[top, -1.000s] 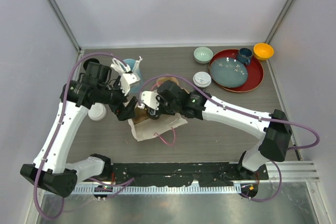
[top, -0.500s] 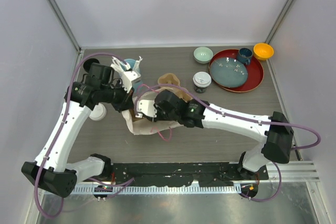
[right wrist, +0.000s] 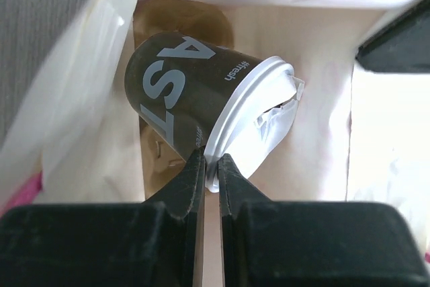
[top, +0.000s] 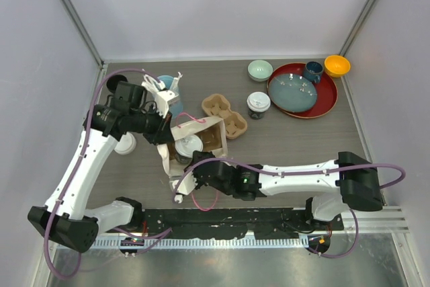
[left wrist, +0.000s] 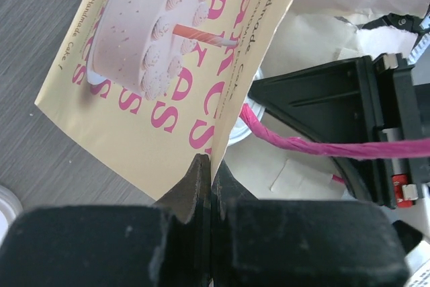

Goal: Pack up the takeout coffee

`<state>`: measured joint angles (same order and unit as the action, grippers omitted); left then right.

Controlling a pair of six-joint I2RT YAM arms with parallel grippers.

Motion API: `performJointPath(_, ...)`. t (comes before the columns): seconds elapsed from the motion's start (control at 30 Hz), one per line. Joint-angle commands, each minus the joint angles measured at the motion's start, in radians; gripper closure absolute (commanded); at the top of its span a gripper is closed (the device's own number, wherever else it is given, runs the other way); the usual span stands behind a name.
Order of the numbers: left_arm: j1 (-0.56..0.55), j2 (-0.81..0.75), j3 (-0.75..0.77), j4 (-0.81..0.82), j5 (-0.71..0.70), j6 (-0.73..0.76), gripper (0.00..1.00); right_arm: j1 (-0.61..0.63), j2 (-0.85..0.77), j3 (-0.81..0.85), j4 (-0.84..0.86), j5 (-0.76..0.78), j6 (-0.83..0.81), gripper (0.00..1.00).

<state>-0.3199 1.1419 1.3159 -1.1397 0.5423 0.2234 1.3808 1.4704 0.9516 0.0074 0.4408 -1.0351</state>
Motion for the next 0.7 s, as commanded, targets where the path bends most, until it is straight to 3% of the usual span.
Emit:
performJointPath(0.0,-0.002,0.021,0.037,0.032,0.08,-0.026,1.0,0.004,0.037,0.022,0.138,0.009,-0.178,0.99)
performJointPath(0.43,-0.002,0.048,0.055,0.017,0.142,0.008,1.0,-0.042,0.132,0.168,-0.21,-0.162,-0.365,0.99)
performJointPath(0.67,-0.002,0.045,0.054,-0.026,0.131,0.1,1.0,-0.046,0.154,0.184,-0.208,-0.125,-0.424,0.99)
